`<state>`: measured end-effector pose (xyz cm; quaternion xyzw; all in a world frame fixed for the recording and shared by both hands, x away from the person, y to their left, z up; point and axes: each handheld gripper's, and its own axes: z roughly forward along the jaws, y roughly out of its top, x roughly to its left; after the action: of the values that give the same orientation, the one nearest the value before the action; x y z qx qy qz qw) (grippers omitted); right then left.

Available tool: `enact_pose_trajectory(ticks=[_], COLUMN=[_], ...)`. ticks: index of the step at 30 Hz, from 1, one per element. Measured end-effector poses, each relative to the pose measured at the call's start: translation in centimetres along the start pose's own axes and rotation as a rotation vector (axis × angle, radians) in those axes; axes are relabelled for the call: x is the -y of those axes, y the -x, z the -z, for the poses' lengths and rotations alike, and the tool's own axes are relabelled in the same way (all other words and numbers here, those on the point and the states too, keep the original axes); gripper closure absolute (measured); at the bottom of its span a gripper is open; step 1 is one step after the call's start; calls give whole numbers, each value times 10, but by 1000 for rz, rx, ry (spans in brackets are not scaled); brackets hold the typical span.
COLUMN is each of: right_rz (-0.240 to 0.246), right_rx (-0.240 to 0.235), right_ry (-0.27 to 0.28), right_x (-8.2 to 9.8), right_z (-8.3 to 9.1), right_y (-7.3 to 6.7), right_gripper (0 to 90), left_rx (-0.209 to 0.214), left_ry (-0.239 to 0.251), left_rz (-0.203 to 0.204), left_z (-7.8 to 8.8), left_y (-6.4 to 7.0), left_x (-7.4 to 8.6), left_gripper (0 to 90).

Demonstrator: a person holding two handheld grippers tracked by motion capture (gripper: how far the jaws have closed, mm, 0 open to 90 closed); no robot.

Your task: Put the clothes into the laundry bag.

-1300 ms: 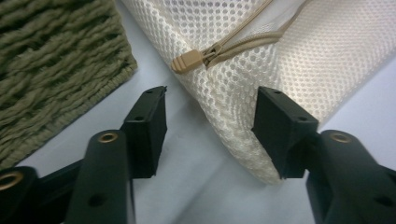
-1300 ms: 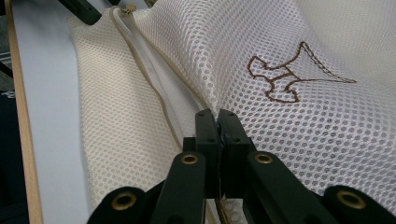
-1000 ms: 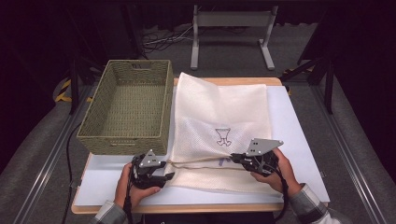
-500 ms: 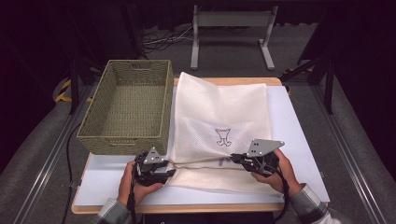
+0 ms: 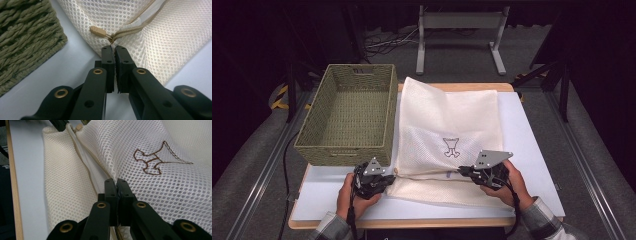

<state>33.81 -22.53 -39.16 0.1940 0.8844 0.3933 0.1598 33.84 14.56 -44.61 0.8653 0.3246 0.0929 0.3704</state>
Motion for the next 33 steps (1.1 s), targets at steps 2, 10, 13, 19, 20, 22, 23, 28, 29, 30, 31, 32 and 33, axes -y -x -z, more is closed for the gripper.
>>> enact_pose_trajectory(ticks=[2,10,13,19,20,22,23,28,29,30,31,32,33], right_rz=[-3,-14,-20,-21,-17,-20,-18,-16,-16,-15,-14,-15,-11], right_rx=[-2,-3,-7,-11,-13,-12,-13,-13,-13,-13,-10,-9,-7], right_ry=[1,-12,-19,-50,-54,-54,-56,-63,-64,-67,-67,-72,-79], right_x=[0,3,5,8,7,8,8,9,9,9,9,10,10], right_z=[0,-5,-6,-13,-13,-14,-14,-16,-16,-16,-17,-18,-19], right_y=[1,1,2,2,2,2,2,2,2,2,2,2,2], right_gripper=[885,883,879,872,871,869,868,863,863,863,862,862,862], left_rx=[-4,-13,-8,-14,-12,-11,-12,-11,-12,-12,-11,-9,-10], left_ry=[8,39,59,83,86,83,88,85,84,85,86,91,91], left_rz=[-3,-7,-13,-27,-27,-31,-30,-35,-37,-39,-41,-37,-43], left_z=[2,6,8,12,12,12,12,12,12,12,13,13,13], left_y=[0,2,2,3,3,4,4,5,5,5,5,6,6], left_x=[0,1,2,2,2,2,3,3,3,3,3,4,4], left_gripper=[865,863,859,856,856,856,856,856,856,855,855,855,855])
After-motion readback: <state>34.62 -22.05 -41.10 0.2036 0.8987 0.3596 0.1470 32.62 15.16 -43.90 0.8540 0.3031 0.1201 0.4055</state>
